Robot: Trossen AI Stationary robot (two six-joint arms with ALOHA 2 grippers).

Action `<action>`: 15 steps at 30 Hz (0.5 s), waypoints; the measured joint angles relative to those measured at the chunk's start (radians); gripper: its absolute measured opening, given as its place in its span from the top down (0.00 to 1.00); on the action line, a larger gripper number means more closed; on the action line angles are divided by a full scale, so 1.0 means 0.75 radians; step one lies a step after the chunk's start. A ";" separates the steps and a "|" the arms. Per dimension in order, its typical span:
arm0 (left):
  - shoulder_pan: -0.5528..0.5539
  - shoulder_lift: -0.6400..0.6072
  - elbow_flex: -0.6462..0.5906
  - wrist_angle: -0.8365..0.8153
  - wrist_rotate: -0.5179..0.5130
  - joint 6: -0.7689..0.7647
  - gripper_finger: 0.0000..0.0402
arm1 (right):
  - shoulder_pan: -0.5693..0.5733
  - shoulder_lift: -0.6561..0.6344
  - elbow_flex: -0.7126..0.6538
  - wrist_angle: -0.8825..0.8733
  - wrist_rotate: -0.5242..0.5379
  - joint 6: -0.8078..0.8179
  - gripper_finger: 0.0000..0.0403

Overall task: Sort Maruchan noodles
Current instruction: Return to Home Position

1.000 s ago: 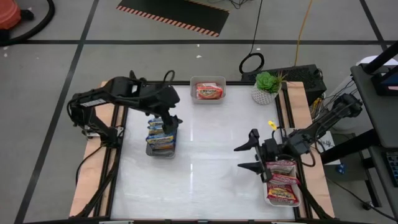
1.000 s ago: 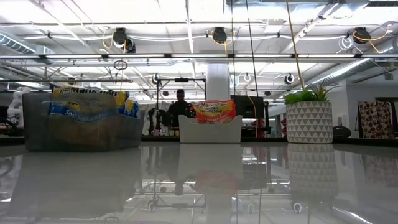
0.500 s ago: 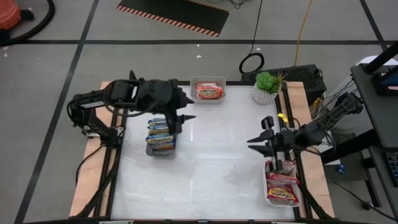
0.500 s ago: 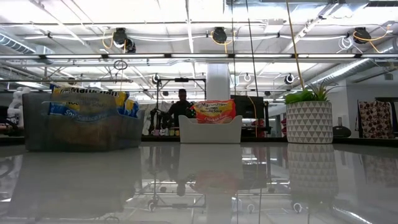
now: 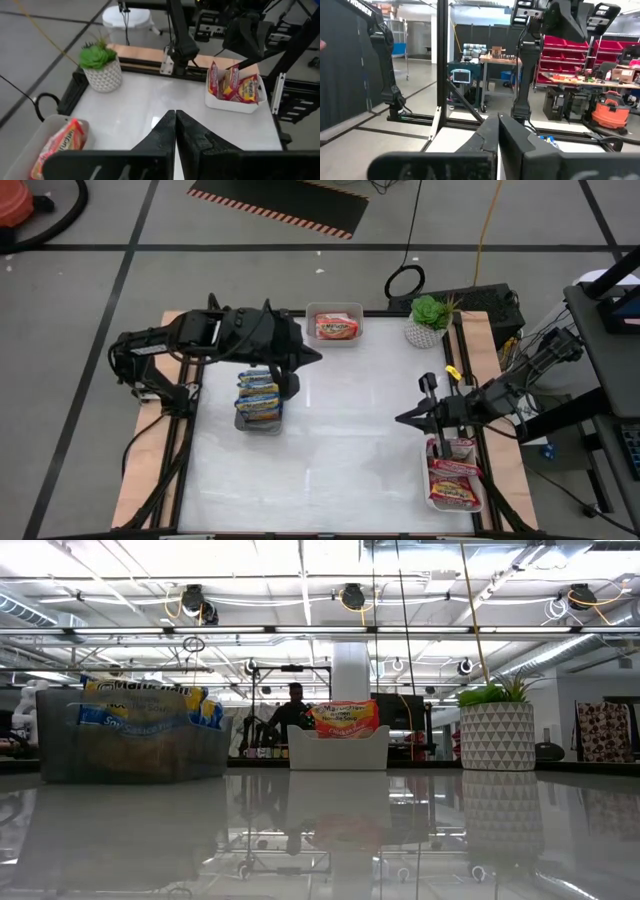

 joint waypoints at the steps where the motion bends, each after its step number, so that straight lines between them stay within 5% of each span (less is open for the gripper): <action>1: -0.005 0.001 0.000 -0.007 0.000 -0.018 0.95 | 0.001 0.000 0.000 -0.001 0.000 -0.003 1.00; 9: -0.035 0.001 0.000 -0.007 0.000 -0.052 0.95 | 0.006 0.000 0.000 -0.001 -0.002 -0.007 1.00; 15: -0.039 0.001 0.000 -0.040 -0.014 -0.141 0.95 | 0.005 -0.010 0.000 -0.011 -0.142 -0.014 1.00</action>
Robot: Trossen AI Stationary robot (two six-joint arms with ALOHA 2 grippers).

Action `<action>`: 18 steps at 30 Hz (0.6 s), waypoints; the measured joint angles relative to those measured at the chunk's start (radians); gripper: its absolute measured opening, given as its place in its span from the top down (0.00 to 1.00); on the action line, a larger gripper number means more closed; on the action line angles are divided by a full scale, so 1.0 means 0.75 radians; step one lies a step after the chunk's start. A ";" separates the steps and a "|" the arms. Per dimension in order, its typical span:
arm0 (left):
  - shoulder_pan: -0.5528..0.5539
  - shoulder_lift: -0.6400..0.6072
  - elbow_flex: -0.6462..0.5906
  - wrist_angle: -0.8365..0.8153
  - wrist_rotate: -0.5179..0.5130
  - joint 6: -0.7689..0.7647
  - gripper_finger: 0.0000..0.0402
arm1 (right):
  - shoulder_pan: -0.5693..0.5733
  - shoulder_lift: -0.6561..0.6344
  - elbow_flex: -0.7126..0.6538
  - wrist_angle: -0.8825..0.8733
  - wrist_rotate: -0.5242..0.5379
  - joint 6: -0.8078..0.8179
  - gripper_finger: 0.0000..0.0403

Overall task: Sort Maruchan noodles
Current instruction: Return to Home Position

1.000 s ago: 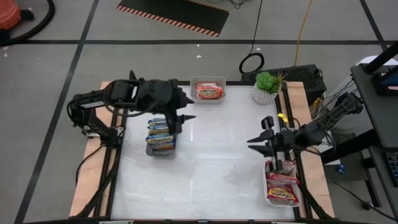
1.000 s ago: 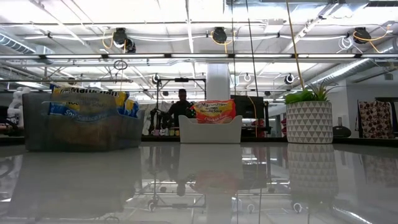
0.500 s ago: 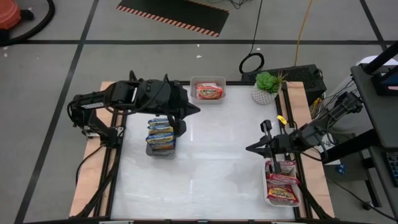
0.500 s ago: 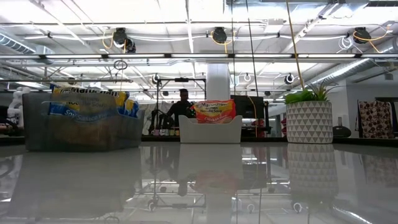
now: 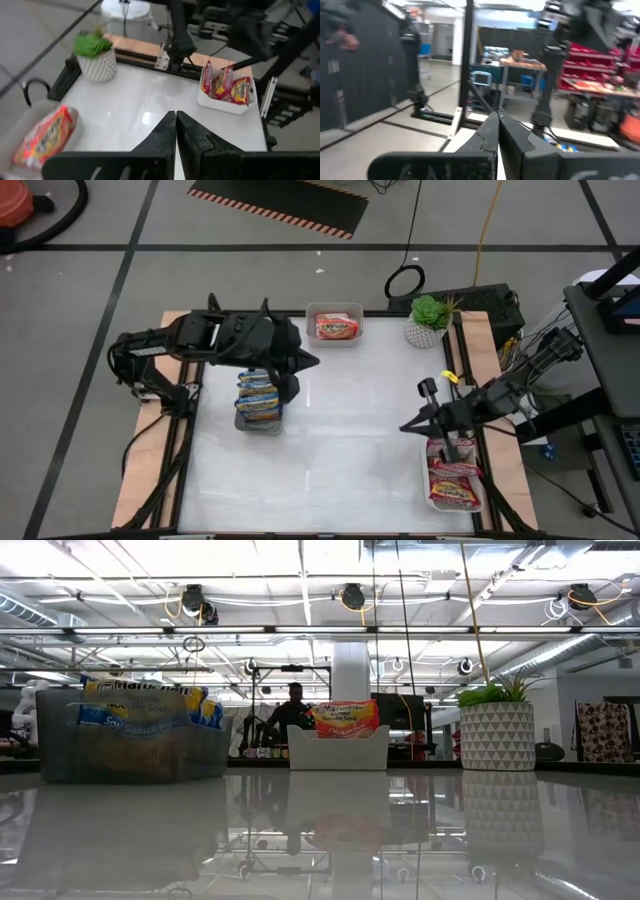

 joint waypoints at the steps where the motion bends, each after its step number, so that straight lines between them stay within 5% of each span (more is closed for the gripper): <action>1: 0.000 0.000 0.000 -0.012 -0.007 -0.047 0.95 | 0.000 -0.003 0.000 0.001 -0.028 -0.015 1.00; 7: 0.007 0.000 0.000 -0.036 -0.030 -0.122 0.95 | 0.000 -0.013 0.000 -0.003 -0.182 -0.158 1.00; 18: 0.008 0.000 0.000 -0.018 -0.047 -0.278 0.95 | 0.002 -0.016 0.000 -0.070 -0.349 -0.049 1.00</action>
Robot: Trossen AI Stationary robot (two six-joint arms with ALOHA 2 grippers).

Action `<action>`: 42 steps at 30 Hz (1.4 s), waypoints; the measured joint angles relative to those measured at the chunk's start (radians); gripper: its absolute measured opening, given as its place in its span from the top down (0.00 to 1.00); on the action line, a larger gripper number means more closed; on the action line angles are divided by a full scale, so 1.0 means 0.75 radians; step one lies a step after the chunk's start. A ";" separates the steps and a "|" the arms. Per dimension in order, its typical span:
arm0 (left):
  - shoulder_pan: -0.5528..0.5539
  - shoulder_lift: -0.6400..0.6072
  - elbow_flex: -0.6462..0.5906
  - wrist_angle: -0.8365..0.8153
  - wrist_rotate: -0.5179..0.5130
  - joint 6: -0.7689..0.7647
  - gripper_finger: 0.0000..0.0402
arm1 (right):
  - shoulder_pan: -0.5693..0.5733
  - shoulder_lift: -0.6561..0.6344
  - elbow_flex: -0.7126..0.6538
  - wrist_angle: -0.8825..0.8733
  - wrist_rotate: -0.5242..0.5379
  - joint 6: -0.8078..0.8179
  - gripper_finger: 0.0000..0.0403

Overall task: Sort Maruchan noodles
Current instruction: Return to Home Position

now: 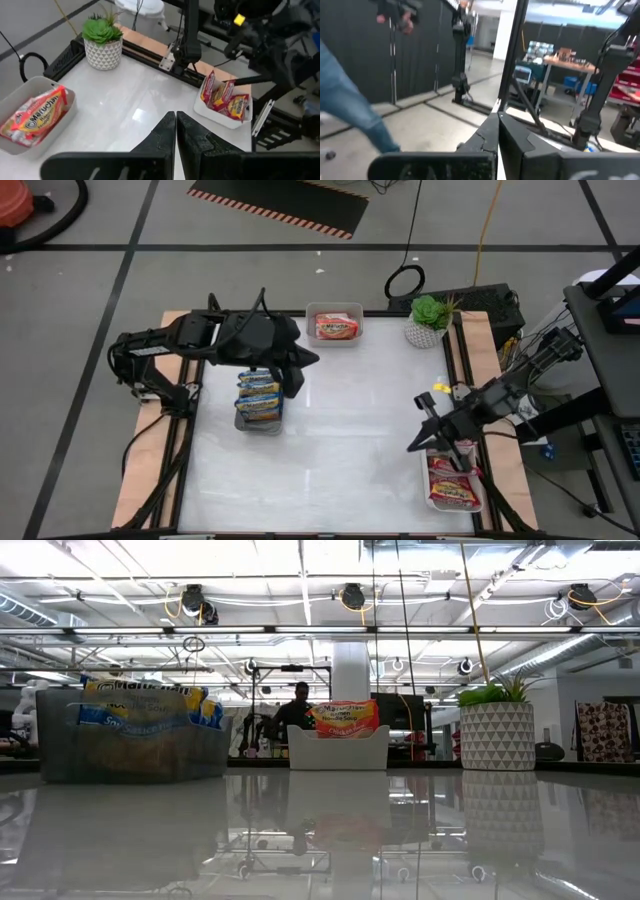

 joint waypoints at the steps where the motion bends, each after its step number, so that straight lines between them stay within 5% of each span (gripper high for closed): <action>1: 0.000 0.000 0.000 0.000 -0.002 -0.017 0.95 | 0.000 0.001 0.000 -0.020 0.000 -0.001 1.00; 6: 0.000 0.000 0.000 -0.008 -0.042 -0.070 0.95 | 0.000 0.000 -0.008 -0.038 -0.001 -0.041 1.00; 12: -0.020 0.000 -0.006 0.011 0.053 0.134 0.99 | 0.000 -0.038 -0.049 -0.037 -0.001 -0.064 1.00; 18: -0.015 -0.062 -0.170 0.064 0.064 0.225 0.99 | 0.000 -0.115 -0.116 -0.038 -0.001 -0.054 1.00; 24: 0.057 -0.277 -0.621 0.449 0.200 0.265 1.00 | 0.000 -0.195 -0.190 -0.035 0.005 -0.058 1.00; 42: 0.150 -0.919 -1.866 1.489 0.214 0.307 1.00 | -0.028 -0.303 -0.323 -0.032 0.046 -0.227 1.00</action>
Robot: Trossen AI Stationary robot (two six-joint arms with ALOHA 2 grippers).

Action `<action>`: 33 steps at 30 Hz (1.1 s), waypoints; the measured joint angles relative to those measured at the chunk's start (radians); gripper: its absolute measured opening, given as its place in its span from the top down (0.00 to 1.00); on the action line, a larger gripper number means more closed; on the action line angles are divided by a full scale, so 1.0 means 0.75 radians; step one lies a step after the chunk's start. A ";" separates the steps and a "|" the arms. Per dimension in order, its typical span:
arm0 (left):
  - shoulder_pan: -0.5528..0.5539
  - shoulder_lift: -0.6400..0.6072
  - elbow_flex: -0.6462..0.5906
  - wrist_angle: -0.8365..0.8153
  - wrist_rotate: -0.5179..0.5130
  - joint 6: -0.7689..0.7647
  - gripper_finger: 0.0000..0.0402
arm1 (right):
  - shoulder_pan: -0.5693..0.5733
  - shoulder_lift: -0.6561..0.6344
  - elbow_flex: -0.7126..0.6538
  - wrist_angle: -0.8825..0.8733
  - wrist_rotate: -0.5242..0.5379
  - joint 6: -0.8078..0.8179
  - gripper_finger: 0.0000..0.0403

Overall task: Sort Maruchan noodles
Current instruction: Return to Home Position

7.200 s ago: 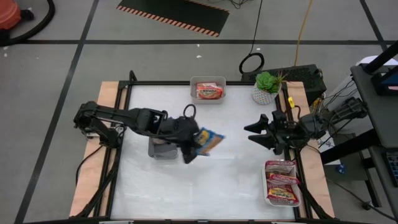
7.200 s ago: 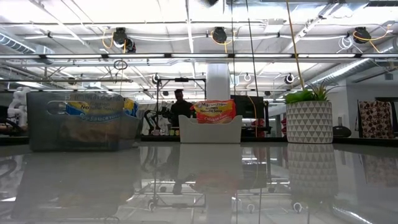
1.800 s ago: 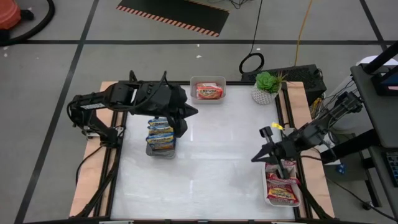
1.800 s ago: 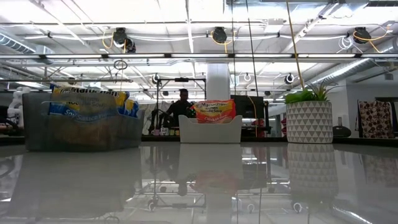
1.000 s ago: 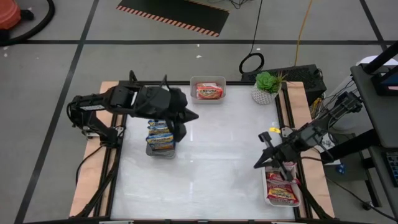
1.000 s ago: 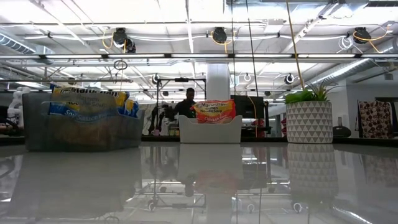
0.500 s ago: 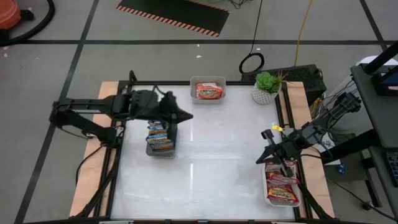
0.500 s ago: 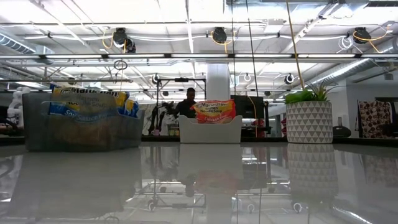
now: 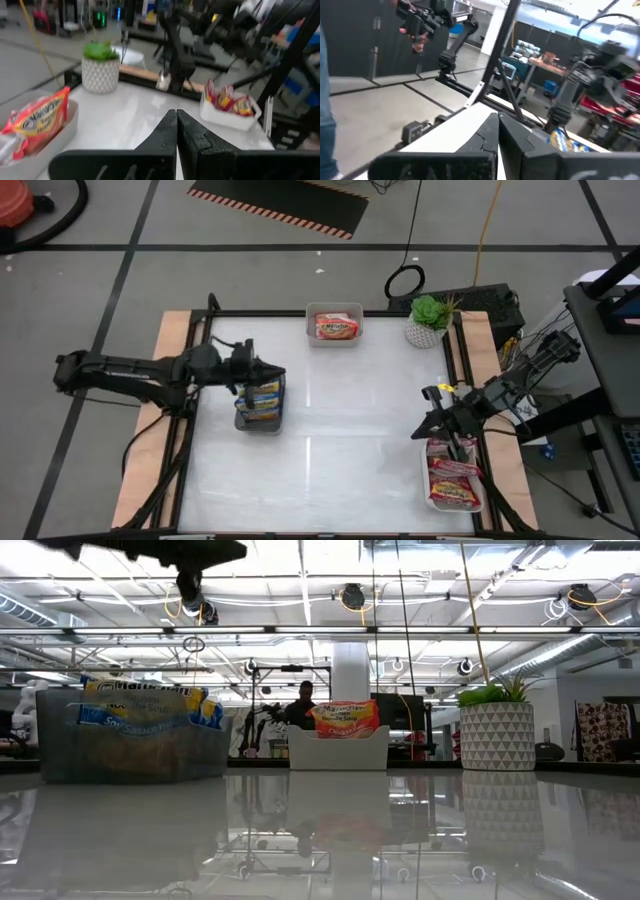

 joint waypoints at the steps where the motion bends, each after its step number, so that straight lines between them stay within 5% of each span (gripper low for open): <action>1: 0.003 -0.035 -0.053 0.056 0.008 -0.001 1.00 | -0.014 -0.012 -0.010 -0.002 -0.001 -0.003 1.00; 11: 0.044 -0.293 -0.418 0.256 0.012 -0.015 1.00 | -0.266 -0.233 -0.223 0.010 -0.006 0.083 1.00; 20: 0.111 -0.447 -0.546 0.298 0.024 -0.005 1.00 | -0.429 -0.409 -0.379 0.003 -0.013 0.081 1.00; 33: 0.132 -0.516 -0.634 0.323 0.102 0.013 1.00 | -0.547 -0.459 -0.520 0.052 -0.260 0.112 1.00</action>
